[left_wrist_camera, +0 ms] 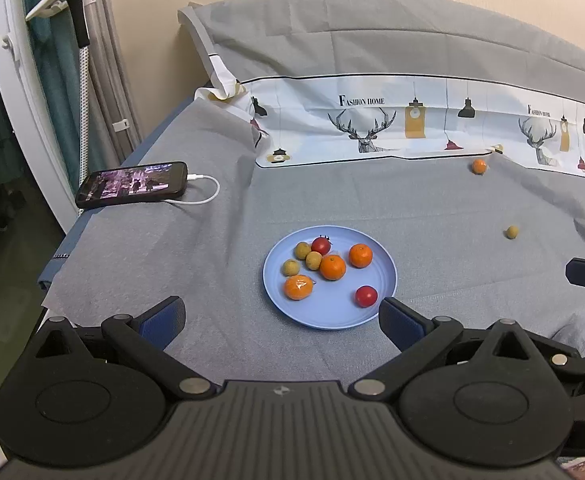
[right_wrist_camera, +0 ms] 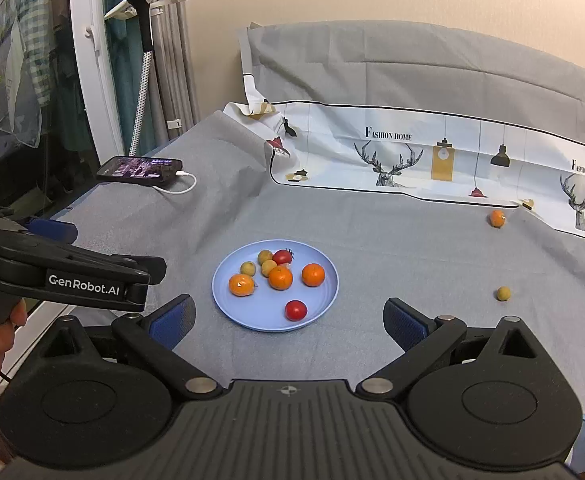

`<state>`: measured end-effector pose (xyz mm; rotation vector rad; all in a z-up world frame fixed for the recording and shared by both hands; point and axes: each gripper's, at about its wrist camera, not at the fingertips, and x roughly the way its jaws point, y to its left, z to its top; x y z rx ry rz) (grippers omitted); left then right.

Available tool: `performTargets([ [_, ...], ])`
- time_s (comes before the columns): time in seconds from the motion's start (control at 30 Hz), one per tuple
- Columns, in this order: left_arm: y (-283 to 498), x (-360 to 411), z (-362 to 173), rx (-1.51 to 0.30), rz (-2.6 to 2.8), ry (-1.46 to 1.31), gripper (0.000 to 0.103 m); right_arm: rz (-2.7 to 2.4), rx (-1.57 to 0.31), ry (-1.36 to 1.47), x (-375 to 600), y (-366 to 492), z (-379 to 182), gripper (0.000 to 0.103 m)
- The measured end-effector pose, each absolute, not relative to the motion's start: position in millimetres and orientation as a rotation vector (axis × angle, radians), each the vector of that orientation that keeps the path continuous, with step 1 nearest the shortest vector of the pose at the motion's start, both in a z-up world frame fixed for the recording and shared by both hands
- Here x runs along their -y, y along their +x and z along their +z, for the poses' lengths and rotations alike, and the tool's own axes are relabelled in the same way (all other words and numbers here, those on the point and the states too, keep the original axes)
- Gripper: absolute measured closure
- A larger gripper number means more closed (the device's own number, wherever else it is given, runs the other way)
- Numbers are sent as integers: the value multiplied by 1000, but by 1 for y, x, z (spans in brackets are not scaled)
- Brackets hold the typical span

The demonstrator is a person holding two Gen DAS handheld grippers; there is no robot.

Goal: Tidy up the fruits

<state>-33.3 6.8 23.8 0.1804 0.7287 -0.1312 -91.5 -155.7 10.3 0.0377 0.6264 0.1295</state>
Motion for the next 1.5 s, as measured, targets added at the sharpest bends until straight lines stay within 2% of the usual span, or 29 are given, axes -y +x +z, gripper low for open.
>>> performTargets([
  [1.03,-11,0,14,-798,-119,202,0,122,-642,59,163,-80,2,3],
  [1.5,35,46,7,-832,-151,263,0,-66,-658,193,226,-59,-24,3],
])
